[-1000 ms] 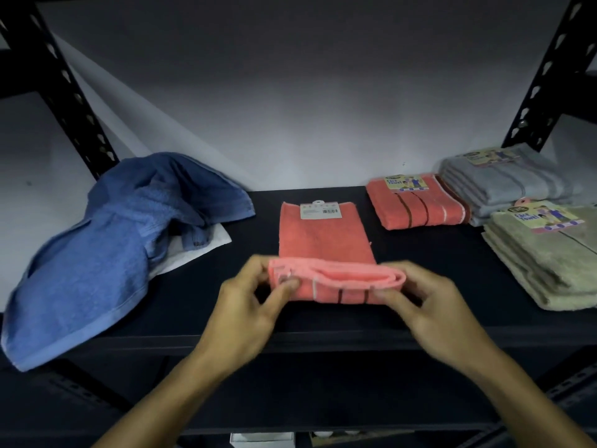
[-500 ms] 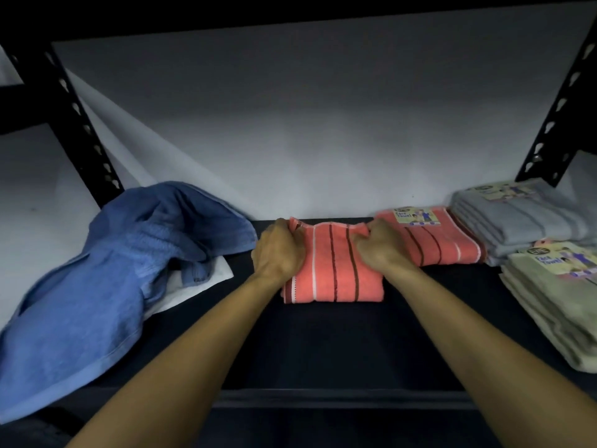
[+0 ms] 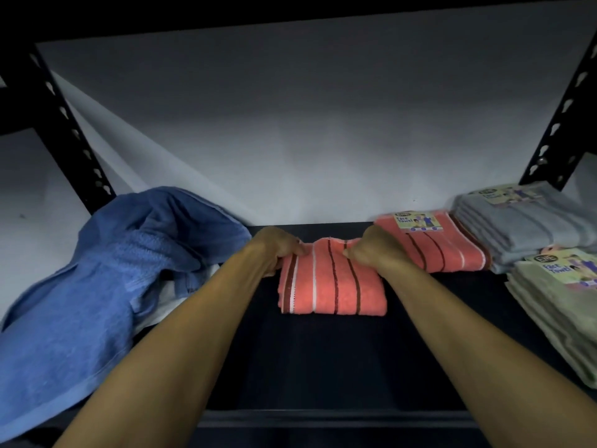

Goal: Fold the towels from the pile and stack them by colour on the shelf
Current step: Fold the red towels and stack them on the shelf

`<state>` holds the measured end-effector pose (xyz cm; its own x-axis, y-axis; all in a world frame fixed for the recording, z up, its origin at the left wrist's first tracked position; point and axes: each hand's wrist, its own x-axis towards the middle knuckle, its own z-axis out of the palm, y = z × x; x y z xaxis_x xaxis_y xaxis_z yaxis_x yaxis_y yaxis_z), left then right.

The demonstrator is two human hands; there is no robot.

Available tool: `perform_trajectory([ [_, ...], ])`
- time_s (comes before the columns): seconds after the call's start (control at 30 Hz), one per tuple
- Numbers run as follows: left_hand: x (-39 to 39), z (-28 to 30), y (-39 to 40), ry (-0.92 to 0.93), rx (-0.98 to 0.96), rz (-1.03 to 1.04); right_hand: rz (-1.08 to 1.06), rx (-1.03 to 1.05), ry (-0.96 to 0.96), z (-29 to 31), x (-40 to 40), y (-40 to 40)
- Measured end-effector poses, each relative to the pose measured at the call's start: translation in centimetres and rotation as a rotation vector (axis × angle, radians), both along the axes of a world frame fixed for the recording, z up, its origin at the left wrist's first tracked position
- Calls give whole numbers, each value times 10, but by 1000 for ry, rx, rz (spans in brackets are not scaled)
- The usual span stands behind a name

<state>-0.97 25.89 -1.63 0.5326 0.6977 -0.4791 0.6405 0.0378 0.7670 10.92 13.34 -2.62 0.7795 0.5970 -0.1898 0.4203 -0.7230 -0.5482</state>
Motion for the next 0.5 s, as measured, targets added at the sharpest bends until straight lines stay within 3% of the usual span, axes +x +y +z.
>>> perform_trajectory([
  [0.1, -6, -1, 2, 1, -112, 29, -55, 109, 121, 3, -2, -2],
  [0.2, -14, -6, 5, -111, -49, 36, -92, 292, 191, 4, -5, -8],
  [0.37, -39, 13, -9, -521, 292, -57, 10, 737, 84, 12, 0, -32],
  [0.5, -64, 22, -26, -630, 816, -268, 226, 954, -206, 14, -9, -66],
])
